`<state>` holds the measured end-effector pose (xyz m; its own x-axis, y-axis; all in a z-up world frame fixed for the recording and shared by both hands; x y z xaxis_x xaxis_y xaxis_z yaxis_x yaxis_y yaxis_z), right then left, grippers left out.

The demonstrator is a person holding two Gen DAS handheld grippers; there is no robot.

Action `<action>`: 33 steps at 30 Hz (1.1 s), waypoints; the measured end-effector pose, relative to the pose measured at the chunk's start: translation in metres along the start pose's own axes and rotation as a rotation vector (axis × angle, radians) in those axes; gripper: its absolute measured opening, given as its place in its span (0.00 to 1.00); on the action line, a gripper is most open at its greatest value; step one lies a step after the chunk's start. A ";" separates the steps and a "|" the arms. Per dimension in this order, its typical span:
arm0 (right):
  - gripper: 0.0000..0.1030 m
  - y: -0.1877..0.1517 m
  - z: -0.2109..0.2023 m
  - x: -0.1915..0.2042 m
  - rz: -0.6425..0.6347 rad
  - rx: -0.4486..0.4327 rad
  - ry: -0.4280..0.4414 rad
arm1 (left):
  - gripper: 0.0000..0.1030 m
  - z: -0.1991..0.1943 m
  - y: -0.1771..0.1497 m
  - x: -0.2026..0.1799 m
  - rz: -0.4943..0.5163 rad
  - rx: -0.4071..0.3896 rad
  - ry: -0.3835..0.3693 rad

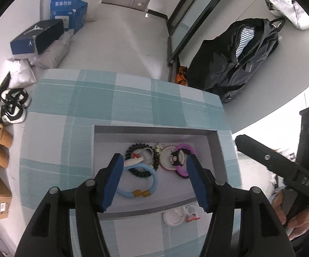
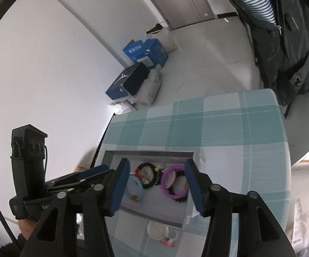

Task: Organize jewelry
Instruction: 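Withdraw both tools from the box back over the table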

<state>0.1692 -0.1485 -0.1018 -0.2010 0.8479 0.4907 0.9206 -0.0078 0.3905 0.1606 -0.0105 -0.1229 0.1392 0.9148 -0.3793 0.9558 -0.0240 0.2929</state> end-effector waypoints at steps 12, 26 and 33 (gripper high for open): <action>0.79 -0.032 -0.021 0.016 -0.095 -0.068 -0.037 | 0.55 -0.008 -0.024 -0.005 0.068 -0.045 0.092; 0.90 -0.089 -0.034 0.022 -0.105 -0.102 -0.163 | 0.55 -0.017 -0.066 -0.020 0.170 -0.103 0.172; 0.88 -0.103 -0.024 0.021 -0.152 -0.078 -0.182 | 0.65 -0.013 -0.088 -0.020 0.183 -0.084 0.163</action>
Point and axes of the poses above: each gripper's, at about its wrist camera, not at the fingertips, and z roughly the way its jaws point, x to its left, y to its top, the point moved 6 cm from there along z, roughly the way its jaws point, and after that the axes turned 8 degrees about x, right-handed, at the moved point
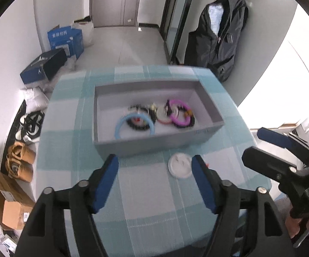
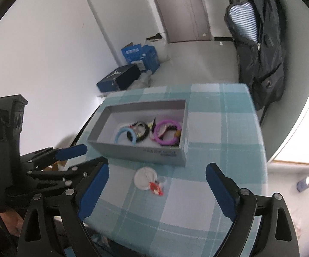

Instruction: Organize jewelry

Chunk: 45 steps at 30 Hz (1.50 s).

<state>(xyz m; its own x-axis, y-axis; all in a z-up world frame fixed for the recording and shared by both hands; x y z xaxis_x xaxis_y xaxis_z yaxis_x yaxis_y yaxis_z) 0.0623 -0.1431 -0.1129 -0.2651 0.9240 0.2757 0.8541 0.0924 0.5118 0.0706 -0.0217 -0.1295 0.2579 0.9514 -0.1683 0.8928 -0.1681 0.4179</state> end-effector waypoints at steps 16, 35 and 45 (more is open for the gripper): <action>0.60 -0.030 0.062 -0.009 -0.014 0.179 -0.012 | 0.66 0.037 -0.022 0.026 -0.103 0.155 0.020; 0.16 -0.023 0.074 0.003 -0.037 0.198 -0.043 | 0.66 0.041 -0.020 0.023 -0.095 0.173 -0.015; 0.16 -0.013 0.045 -0.017 -0.023 0.131 -0.136 | 0.66 0.036 -0.015 0.005 -0.062 0.148 -0.054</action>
Point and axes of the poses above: each gripper's, at about its wrist camera, not at the fingertips, and z roughly the way its jaws point, x to its left, y to its top, the point moved 6 cm from there along z, roughly the way its jaws point, and after that the axes turned 8 degrees about x, right-handed, at the moved point
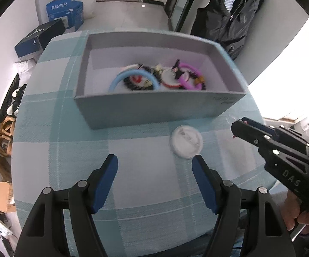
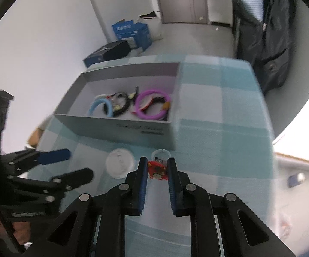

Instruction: Organize jewelry

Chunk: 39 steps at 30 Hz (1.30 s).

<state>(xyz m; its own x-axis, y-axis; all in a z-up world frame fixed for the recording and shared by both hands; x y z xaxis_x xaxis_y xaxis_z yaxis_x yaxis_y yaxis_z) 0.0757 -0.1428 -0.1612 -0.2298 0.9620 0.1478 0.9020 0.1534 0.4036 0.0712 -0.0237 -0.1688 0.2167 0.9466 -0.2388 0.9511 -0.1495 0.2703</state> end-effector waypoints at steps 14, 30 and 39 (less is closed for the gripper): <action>0.16 0.022 -0.049 -0.018 0.061 -0.094 0.060 | 0.65 0.016 0.014 -0.025 0.053 0.031 0.007; 0.17 0.029 -0.073 -0.033 0.096 -0.151 0.118 | 0.53 0.028 0.012 -0.044 0.172 0.068 0.139; 0.17 0.029 -0.069 -0.032 0.098 -0.141 0.122 | 0.36 0.026 0.013 -0.039 0.183 0.058 0.158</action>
Point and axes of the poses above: each gripper's, at about its wrist camera, not at the fingertips, and z roughly the way its jaws point, x to its left, y to its top, the point moved 6 cm from there along z, roughly the way its jaws point, and after that the axes turned 8 degrees about x, right-handed, at the moved point
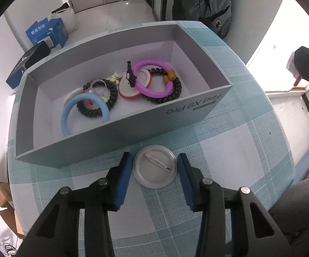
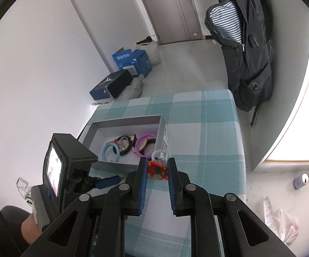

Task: Organize jewelry
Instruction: 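Grasp the white round badge with the left tool and lift it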

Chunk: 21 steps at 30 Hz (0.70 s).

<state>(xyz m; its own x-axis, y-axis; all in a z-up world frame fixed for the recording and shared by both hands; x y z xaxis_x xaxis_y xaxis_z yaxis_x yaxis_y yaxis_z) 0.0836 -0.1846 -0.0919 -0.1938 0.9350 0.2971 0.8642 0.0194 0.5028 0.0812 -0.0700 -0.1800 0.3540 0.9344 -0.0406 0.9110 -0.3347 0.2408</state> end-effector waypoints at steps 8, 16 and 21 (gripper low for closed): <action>0.17 -0.001 0.004 0.000 0.010 0.008 -0.003 | 0.36 0.000 0.003 0.001 -0.009 0.002 -0.027; 0.17 0.000 0.006 0.002 0.019 0.010 0.001 | 0.36 -0.005 -0.003 0.001 -0.015 0.008 -0.058; 0.17 0.003 0.010 0.010 0.016 0.019 0.014 | 0.36 -0.030 -0.006 -0.001 -0.007 -0.050 -0.088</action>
<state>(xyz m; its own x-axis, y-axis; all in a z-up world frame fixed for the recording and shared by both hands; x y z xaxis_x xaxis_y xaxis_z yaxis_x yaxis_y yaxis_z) 0.0887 -0.1714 -0.0959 -0.1860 0.9301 0.3167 0.8759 0.0108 0.4824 0.0692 -0.0657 -0.1519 0.3671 0.9215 -0.1266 0.9026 -0.3200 0.2878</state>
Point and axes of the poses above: each gripper's, at about its wrist camera, not at the fingertips, and z roughly the way its jaws point, x to its left, y to its top, the point moved 6 cm from there along z, roughly the way its jaws point, and after that the axes turned 8 degrees about x, right-handed, at the moved point
